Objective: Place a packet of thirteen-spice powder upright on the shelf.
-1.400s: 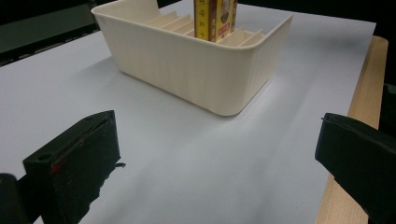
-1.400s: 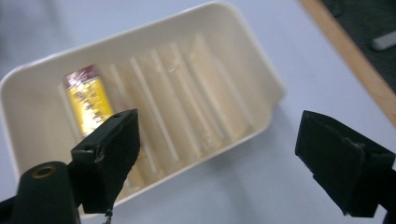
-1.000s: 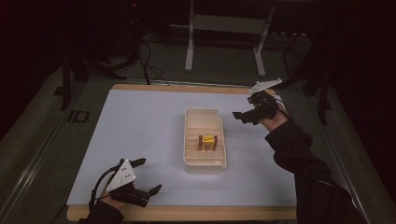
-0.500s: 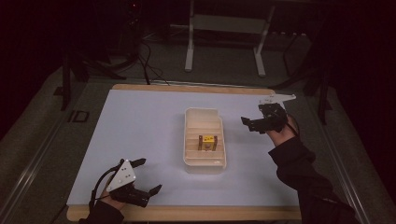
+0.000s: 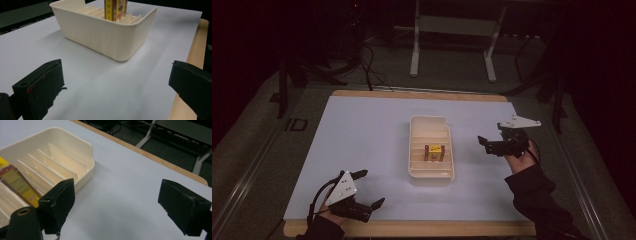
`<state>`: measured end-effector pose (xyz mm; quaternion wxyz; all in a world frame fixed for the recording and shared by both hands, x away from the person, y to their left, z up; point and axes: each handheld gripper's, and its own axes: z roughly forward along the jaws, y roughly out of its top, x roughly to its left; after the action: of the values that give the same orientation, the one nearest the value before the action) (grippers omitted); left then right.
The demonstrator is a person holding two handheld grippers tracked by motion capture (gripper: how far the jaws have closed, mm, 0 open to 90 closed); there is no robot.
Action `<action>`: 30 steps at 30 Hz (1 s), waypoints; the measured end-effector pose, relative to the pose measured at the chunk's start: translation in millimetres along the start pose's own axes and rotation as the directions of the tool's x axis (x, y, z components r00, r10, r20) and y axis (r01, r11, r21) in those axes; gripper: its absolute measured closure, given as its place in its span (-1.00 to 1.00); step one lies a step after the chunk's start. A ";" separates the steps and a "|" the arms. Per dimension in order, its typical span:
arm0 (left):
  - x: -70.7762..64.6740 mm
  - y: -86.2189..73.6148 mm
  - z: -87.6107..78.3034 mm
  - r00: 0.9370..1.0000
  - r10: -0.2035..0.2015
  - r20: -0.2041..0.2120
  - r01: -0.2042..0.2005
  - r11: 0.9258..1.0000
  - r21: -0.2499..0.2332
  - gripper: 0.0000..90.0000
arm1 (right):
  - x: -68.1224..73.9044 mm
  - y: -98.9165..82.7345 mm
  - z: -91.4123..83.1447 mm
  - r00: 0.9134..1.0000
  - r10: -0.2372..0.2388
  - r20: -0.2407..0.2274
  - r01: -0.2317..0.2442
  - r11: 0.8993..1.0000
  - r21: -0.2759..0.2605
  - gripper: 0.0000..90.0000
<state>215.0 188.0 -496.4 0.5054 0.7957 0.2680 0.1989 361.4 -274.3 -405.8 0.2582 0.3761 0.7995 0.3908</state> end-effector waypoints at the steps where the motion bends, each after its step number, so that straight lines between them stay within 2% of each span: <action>1: -0.1 0.0 0.2 1.000 0.001 0.000 -0.001 1.000 0.001 -1.00 | -0.1 -2.7 -2.3 1.000 0.004 0.004 -0.004 1.000 -0.003 -0.68; 10: -0.5 -0.3 0.7 1.000 0.000 0.000 0.000 1.000 0.004 -1.00 | -0.4 -22.9 -19.1 0.998 0.060 0.005 -0.060 0.998 -0.027 -0.68; 13: -0.4 -0.4 0.7 1.000 -0.001 0.000 0.001 1.000 0.003 -1.00 | 0.9 -30.6 -23.8 0.999 0.053 0.008 -0.052 0.998 -0.019 -0.69; 16: -0.4 -0.6 0.7 1.000 -0.003 0.001 0.003 1.000 0.004 -1.00 | -0.6 -37.4 -29.5 0.998 0.065 0.017 -0.065 0.997 -0.032 -0.69; 20: -0.5 -0.6 1.1 1.000 -0.003 0.002 0.003 1.000 0.004 -1.00 | -3.3 -46.6 -37.1 0.995 0.094 0.033 -0.093 0.994 -0.051 -0.68; 25: -0.7 -0.8 1.2 1.000 -0.003 0.003 0.003 1.000 0.006 -1.00 | -8.0 -58.3 -42.4 0.993 0.108 0.039 -0.107 0.994 -0.036 -0.69; 30: -0.8 -0.9 1.3 1.000 -0.004 0.003 0.004 1.000 0.008 -1.00 | -10.1 -71.4 -47.5 0.987 0.147 0.058 -0.144 0.989 -0.042 -0.68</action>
<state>214.9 186.9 -497.8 0.5029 0.7975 0.2696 0.1959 305.2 -332.2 -436.4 0.2603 0.4404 0.7542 0.4117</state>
